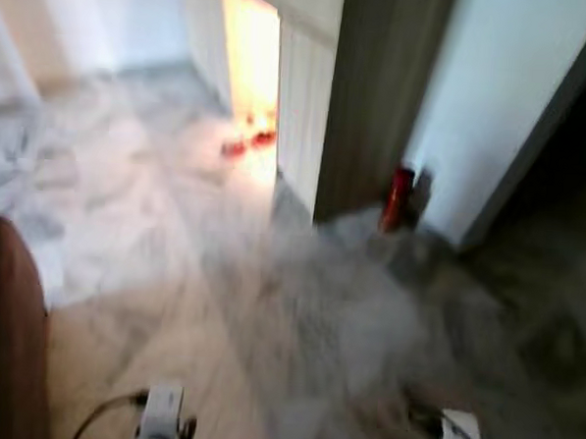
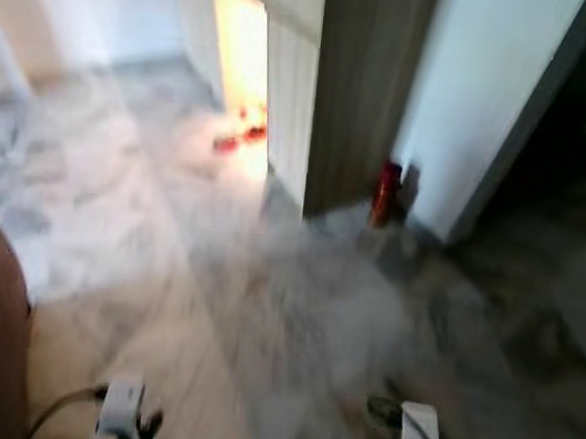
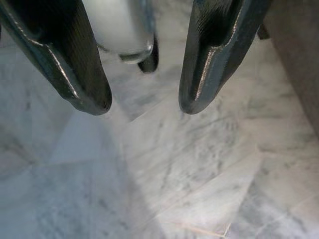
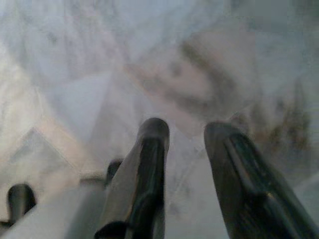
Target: Move the pillow to the sofa from floor
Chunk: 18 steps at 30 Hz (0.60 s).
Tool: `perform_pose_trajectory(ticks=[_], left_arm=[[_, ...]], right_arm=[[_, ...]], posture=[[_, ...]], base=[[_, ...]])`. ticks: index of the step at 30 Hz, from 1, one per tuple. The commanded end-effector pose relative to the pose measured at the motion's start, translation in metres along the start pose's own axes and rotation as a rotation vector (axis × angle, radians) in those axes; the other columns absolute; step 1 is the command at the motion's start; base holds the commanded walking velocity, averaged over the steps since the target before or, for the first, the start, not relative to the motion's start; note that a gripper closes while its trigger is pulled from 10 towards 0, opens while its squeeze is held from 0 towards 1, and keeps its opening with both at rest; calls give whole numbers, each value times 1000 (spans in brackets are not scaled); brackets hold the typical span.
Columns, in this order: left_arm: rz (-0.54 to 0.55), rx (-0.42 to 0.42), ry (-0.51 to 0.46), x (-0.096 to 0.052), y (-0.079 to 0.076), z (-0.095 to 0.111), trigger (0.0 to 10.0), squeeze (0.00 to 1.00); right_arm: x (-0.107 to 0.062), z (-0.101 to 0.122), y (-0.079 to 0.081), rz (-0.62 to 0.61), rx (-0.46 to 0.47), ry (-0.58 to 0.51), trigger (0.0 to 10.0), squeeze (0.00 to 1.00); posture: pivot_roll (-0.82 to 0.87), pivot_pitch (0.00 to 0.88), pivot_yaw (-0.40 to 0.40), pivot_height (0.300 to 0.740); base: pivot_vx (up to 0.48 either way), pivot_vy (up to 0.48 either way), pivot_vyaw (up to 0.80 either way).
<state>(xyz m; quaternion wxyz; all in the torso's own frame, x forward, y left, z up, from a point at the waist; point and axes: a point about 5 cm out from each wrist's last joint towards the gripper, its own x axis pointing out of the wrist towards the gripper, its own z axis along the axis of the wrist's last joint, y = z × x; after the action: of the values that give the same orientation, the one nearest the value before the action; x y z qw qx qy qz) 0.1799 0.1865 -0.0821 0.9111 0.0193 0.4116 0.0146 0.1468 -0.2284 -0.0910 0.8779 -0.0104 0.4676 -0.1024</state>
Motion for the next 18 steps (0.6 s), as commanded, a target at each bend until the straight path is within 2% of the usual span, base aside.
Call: perform_pose_trajectory(ticks=[1,18], left_arm=[[35,12,26,-2,14,-5,10000,0],[35,18,23,-2,14,-4,10000,0]], right_arm=[[2,8,10,24,13,-27,10000,0],[2,7,10,27,15,-27,10000,0]], posture=[[36,0,-43,740],[36,0,-38,740]], base=[[259,0,0],[262,0,0]])
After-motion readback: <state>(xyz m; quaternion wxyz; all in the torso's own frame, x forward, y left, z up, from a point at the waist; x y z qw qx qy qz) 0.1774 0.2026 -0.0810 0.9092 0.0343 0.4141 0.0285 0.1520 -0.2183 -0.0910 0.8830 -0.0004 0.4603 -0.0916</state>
